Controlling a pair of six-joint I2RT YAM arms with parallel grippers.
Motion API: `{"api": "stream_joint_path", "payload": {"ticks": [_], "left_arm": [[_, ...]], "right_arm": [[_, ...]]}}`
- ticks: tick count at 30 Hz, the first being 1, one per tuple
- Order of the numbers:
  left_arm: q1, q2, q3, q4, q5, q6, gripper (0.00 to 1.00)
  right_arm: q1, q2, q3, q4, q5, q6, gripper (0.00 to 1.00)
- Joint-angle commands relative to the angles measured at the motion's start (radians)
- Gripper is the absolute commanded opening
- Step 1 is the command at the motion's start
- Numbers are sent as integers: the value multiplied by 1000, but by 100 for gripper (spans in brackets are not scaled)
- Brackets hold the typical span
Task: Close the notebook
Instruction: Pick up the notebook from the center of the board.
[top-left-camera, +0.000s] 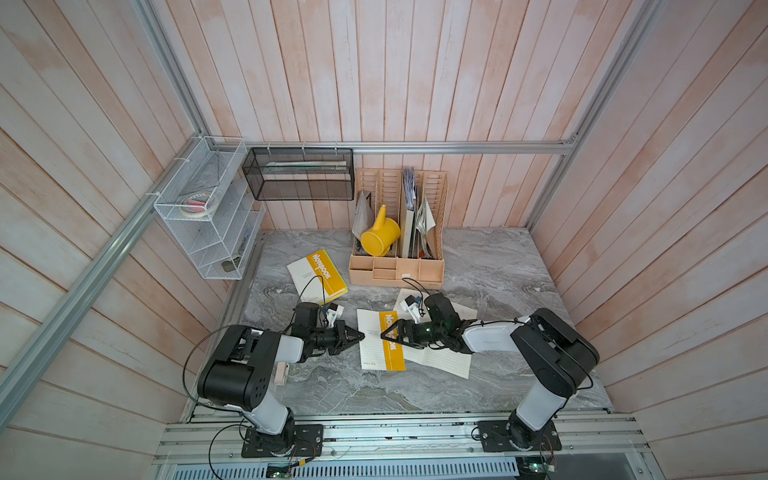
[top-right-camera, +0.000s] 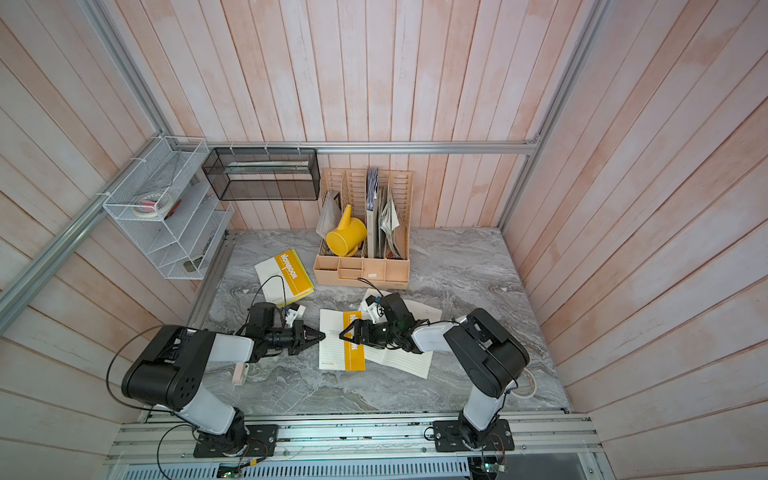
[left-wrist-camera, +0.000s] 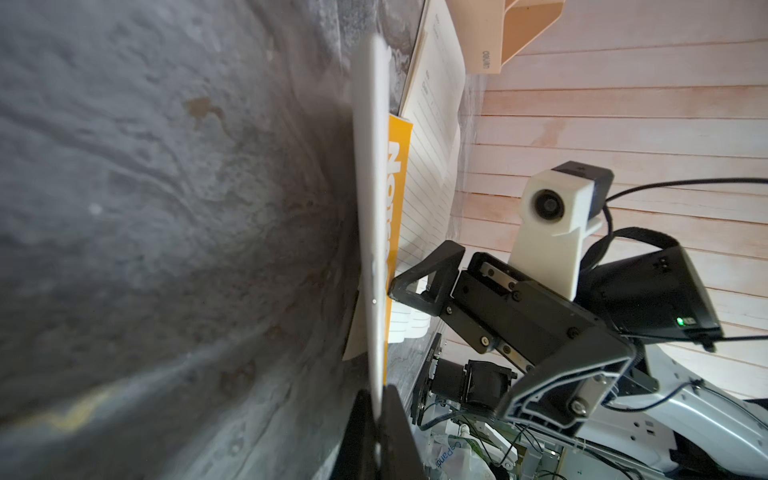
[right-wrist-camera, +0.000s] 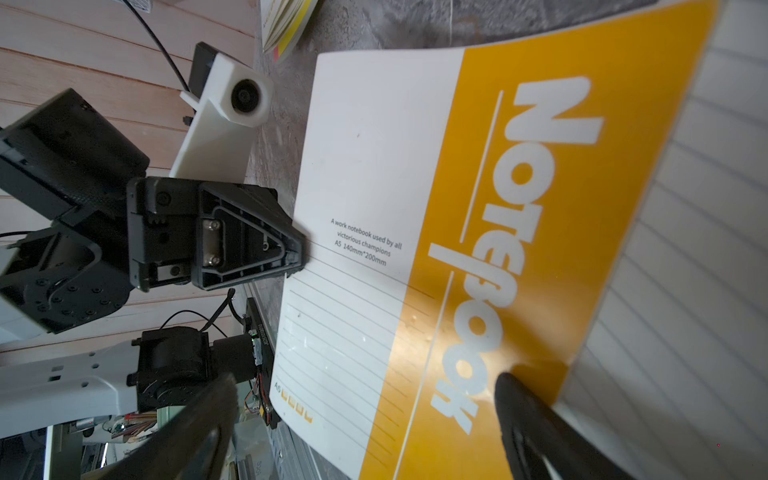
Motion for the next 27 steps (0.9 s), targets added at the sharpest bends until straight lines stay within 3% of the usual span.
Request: {"api": "stream_joint_path", "payload": {"ticks": [1, 7, 16, 21, 27], "left_arm": [[0, -68, 51, -179, -8, 82, 0], [0, -184, 144, -436, -98, 186, 0], [12, -357, 301, -663, -201, 207, 0], [80, -346, 455, -812, -217, 278, 0], [217, -303, 547, -870, -213, 338, 0]], "right_arm": [[6, -52, 38, -109, 12, -50, 98], [6, -147, 79, -250, 66, -105, 98], [-14, -262, 136, -430, 156, -185, 98], [-37, -300, 120, -426, 162, -188, 98], [-56, -322, 95, -412, 145, -190, 98]]}}
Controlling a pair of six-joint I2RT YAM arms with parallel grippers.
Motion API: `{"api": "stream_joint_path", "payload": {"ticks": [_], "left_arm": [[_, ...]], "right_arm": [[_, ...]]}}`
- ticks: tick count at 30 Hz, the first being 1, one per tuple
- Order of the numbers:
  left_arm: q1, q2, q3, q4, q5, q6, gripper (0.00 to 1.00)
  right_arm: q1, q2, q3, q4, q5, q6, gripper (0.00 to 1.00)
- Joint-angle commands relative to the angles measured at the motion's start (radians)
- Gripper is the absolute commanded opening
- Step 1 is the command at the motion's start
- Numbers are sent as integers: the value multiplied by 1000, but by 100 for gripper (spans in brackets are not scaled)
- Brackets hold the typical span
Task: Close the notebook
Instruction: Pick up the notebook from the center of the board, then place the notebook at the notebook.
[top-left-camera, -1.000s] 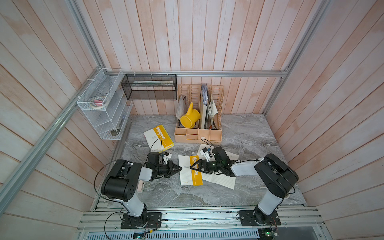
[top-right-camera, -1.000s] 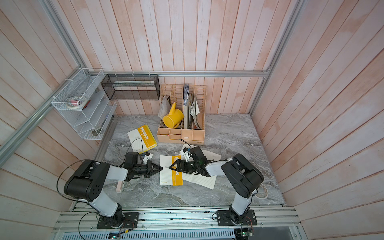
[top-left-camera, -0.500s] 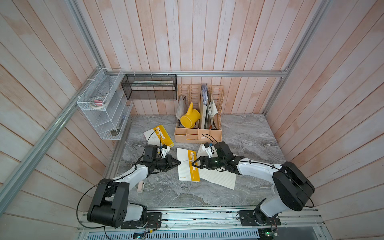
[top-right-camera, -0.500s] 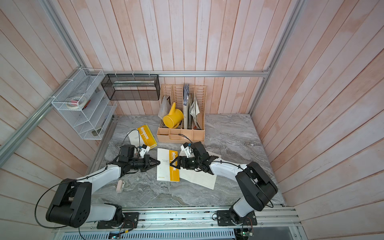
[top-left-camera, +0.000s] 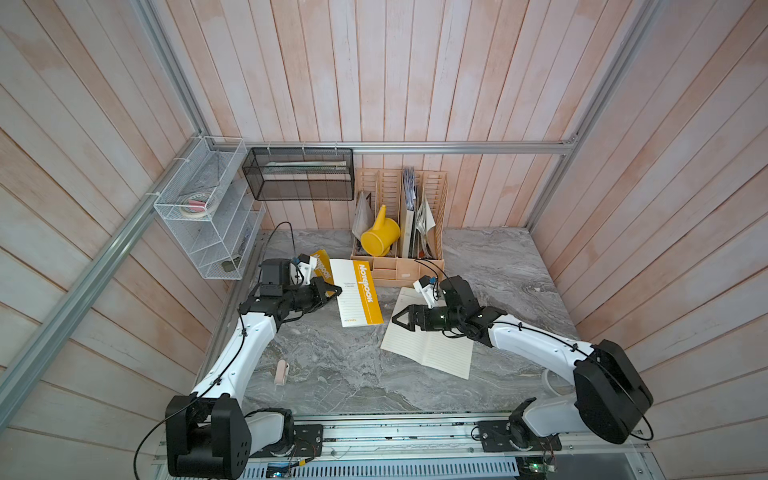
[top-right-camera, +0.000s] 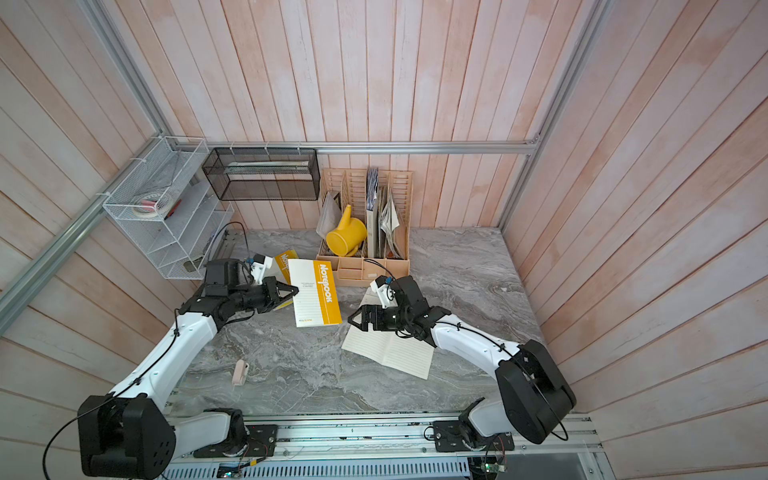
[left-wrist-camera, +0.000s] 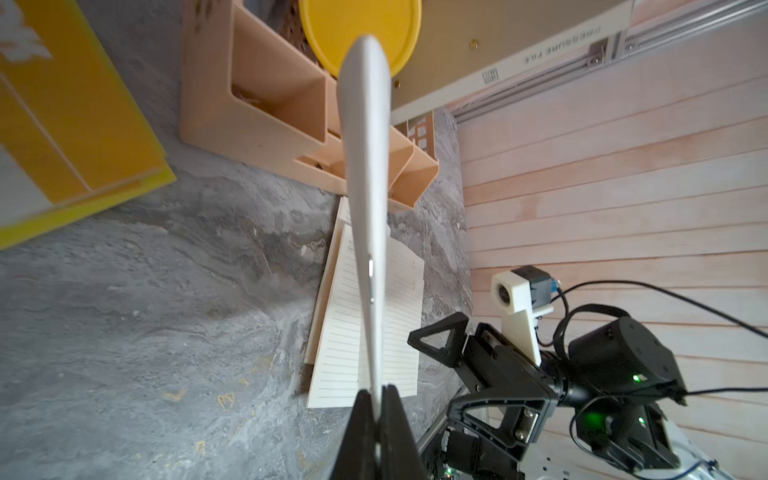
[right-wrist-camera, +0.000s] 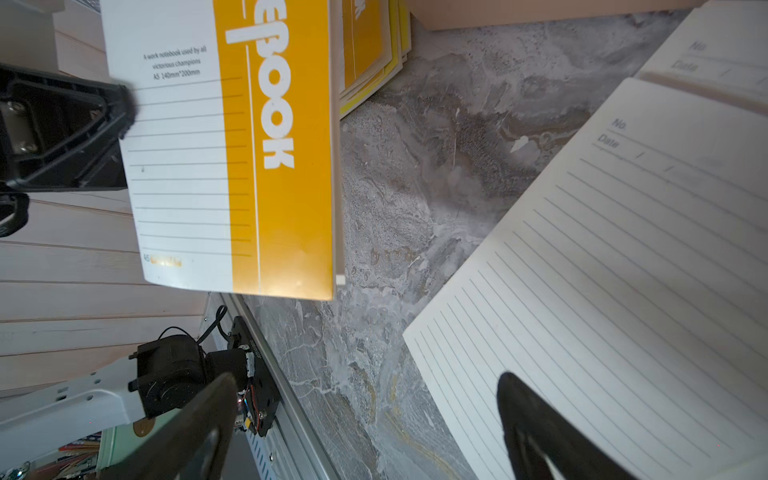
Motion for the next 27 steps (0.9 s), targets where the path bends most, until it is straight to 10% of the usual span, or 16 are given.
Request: {"api": "stream_joint_path", "payload": {"ticks": [1, 27], "left_arm": [[61, 38, 42, -78, -8, 65, 0], [246, 363, 248, 107, -6, 24, 0]], "right_arm": [[-7, -24, -27, -9, -2, -19, 98], [-50, -62, -103, 8, -31, -15, 98]]}}
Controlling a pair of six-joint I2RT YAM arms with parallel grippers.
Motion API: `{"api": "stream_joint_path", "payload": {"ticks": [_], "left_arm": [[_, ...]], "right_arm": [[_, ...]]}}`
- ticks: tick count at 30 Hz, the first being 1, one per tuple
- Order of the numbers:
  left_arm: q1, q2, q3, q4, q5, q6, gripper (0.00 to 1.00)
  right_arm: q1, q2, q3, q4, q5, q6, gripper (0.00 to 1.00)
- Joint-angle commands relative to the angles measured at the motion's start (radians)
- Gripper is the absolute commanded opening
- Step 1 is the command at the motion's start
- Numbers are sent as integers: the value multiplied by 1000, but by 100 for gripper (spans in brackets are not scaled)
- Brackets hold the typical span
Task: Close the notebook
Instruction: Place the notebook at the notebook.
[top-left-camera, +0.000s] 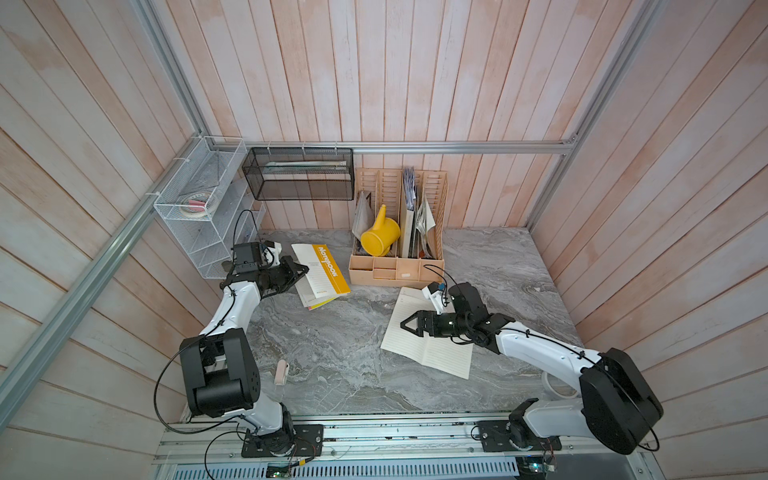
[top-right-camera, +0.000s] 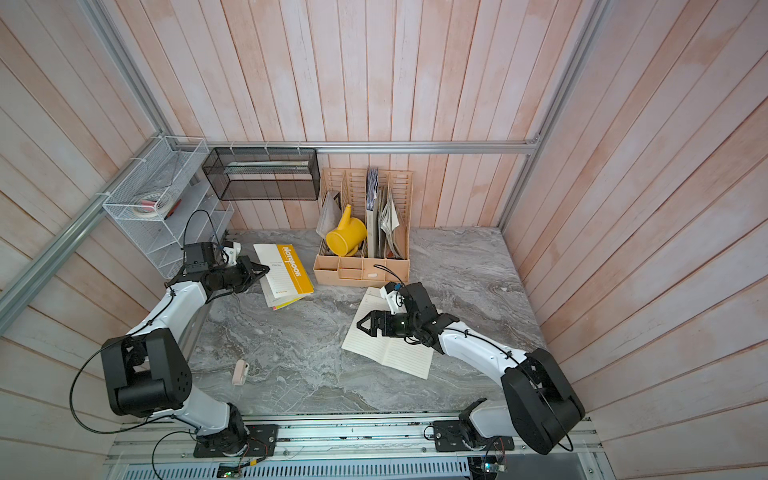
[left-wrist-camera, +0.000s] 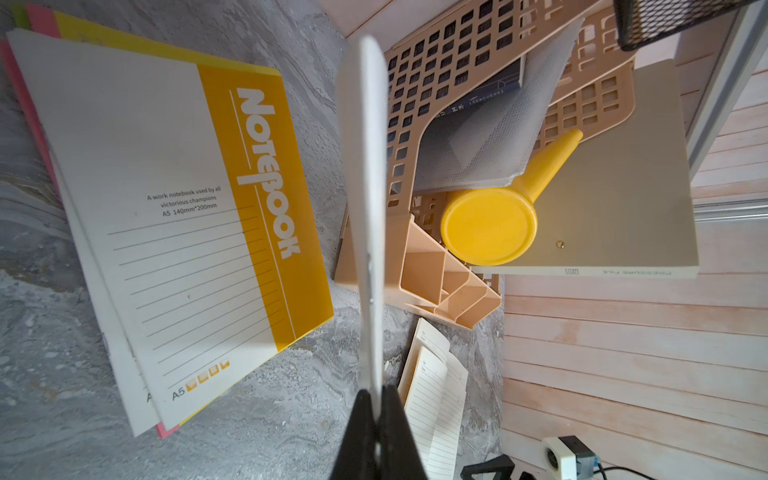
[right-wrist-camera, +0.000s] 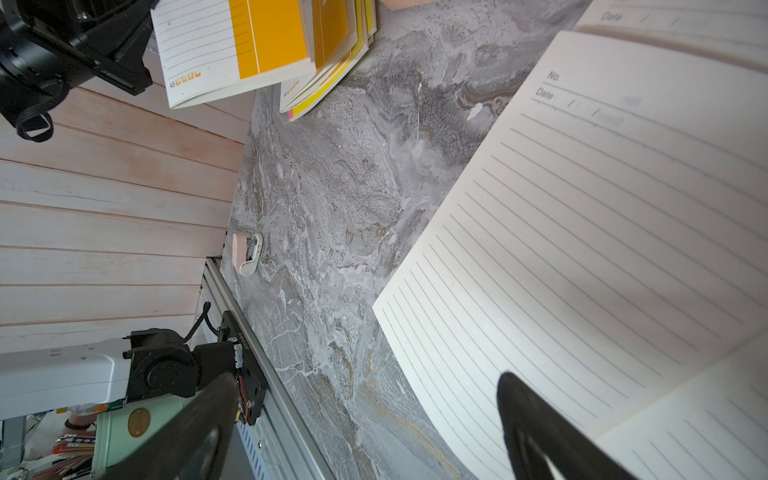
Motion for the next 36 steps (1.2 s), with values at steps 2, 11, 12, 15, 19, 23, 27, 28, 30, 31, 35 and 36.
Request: {"api": "stream_joint_path", "payload": {"ticks": [2, 11, 12, 15, 19, 23, 27, 28, 30, 31, 35, 36], "left_arm": [[17, 44, 56, 36, 24, 9, 0], [29, 119, 95, 68, 20, -3, 0], [29, 129, 98, 74, 24, -5, 0], [30, 148, 104, 97, 29, -7, 0], [37, 173, 114, 109, 36, -19, 0], [40, 197, 117, 118, 29, -16, 0], [46, 230, 120, 124, 31, -13, 0], [47, 236, 118, 126, 29, -13, 0], [47, 246, 110, 138, 25, -17, 0], [47, 250, 105, 143, 27, -18, 0], [49, 268, 109, 133, 8, -1, 0], [50, 273, 110, 129, 4, 3, 0]], "right_arm": [[-6, 1, -5, -1, -15, -6, 98], [-6, 10, -6, -2, -15, -9, 98], [-6, 11, -7, -1, -15, -7, 98], [-6, 14, -12, 0, -16, -6, 98], [-7, 13, -21, 2, -17, -3, 98], [-6, 9, -25, 1, -17, -3, 98], [-7, 9, -29, 1, -15, -3, 98], [-7, 11, -31, 2, -15, -3, 98], [-6, 14, -35, 3, -14, -1, 98], [-7, 12, -36, 5, -13, 2, 98], [-6, 11, -40, 15, -14, 10, 98], [-6, 12, -41, 14, -15, 8, 98]]}}
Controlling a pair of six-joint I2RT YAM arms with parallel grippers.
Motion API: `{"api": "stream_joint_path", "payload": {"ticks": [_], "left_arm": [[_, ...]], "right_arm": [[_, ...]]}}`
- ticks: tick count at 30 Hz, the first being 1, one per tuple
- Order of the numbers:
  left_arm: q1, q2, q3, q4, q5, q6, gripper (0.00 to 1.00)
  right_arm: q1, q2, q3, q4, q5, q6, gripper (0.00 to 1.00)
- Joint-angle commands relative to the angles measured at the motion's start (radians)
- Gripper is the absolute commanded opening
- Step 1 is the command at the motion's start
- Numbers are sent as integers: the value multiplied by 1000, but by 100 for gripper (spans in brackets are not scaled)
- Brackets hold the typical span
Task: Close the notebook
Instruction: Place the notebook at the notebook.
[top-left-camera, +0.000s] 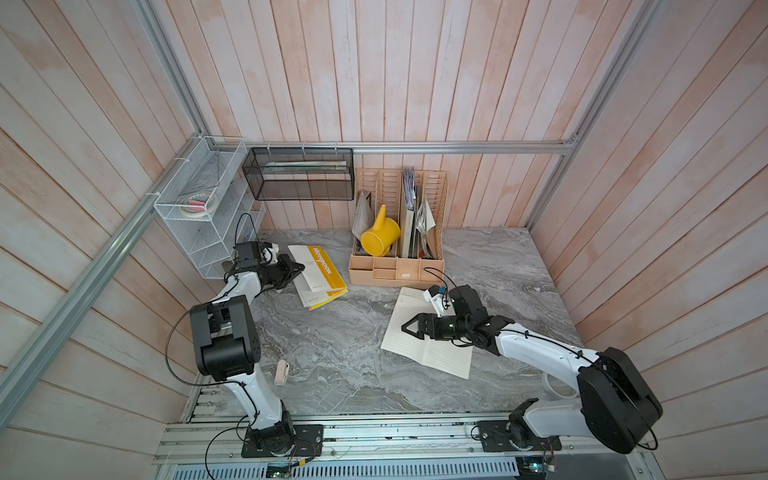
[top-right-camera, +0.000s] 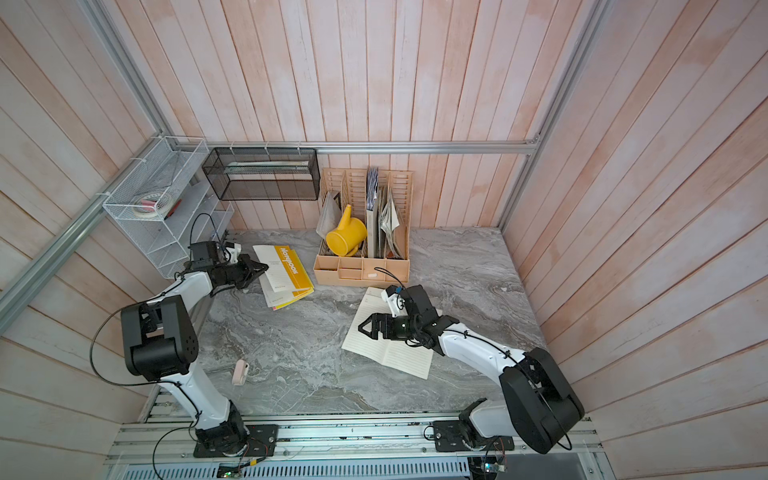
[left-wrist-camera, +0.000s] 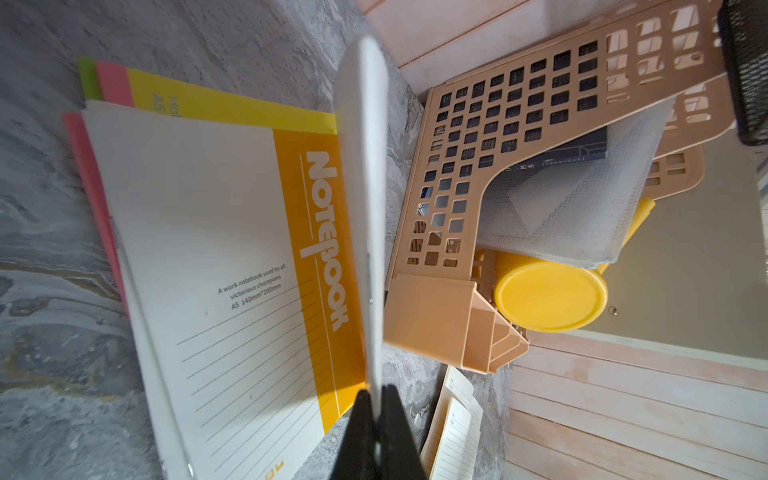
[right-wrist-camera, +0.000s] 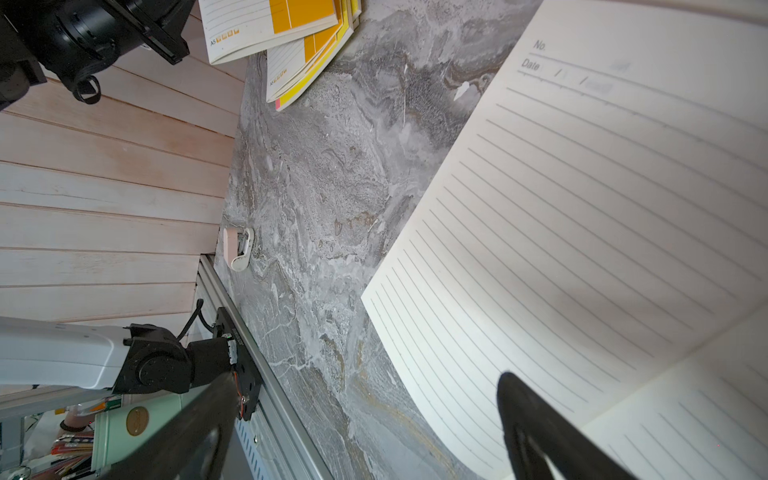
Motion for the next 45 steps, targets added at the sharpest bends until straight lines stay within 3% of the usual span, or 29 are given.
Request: {"api": "stream_joint_path", "payload": {"ticks": [1, 37, 45], "left_arm": [[8, 28, 15, 13, -15, 22, 0], [26, 184, 82, -121, -66, 117, 0], [28, 186, 84, -125, -75, 121, 8]], "right_arm": [[-2, 8, -10, 9, -13, 4, 98], [-2, 12, -24, 19, -22, 7, 98], [-4, 12, -26, 23, -24, 10, 98]]}}
